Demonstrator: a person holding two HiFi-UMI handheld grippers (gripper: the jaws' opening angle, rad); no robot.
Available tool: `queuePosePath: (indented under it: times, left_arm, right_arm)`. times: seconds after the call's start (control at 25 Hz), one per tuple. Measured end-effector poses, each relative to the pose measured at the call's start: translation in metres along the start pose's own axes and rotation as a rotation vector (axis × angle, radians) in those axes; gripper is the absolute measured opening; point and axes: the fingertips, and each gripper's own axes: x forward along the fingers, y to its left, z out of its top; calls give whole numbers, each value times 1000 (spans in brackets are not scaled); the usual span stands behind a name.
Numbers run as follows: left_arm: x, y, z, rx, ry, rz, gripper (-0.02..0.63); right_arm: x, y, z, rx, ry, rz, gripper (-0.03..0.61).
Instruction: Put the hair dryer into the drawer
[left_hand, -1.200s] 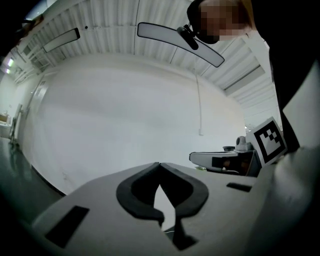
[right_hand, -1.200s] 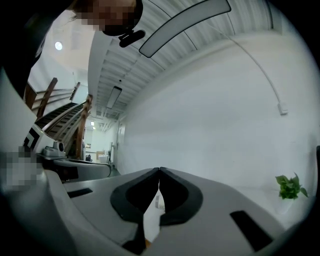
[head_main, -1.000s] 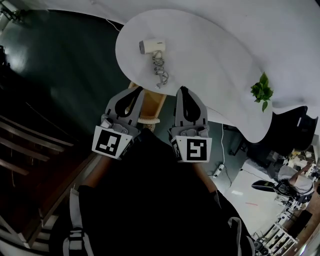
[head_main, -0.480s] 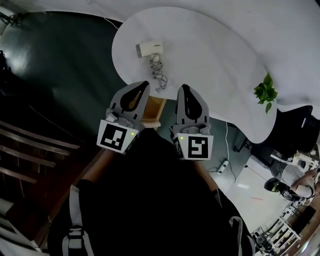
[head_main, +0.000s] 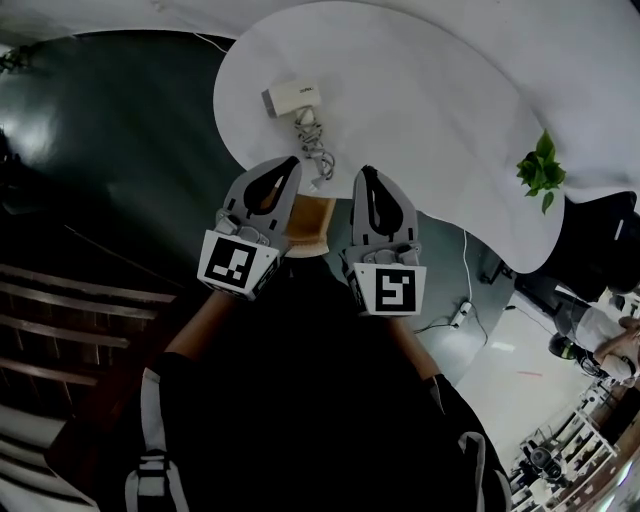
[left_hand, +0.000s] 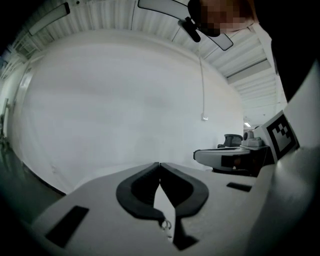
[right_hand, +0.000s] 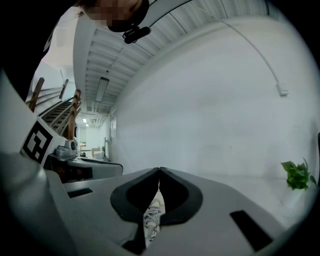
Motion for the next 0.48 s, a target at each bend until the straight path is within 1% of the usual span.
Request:
queuePosePath:
  times: [0.12, 0.28, 0.48]
  left_arm:
    - [16, 2, -14, -16, 37, -23, 8]
    - [35, 13, -31, -14, 89, -16, 9]
    - [52, 24, -51, -23, 153, -21, 11]
  right_arm:
    - [6, -4, -11, 20, 33, -10, 23]
    - [18, -12, -21, 33, 29, -31, 23]
    - [30, -16, -41, 10, 99, -17, 23]
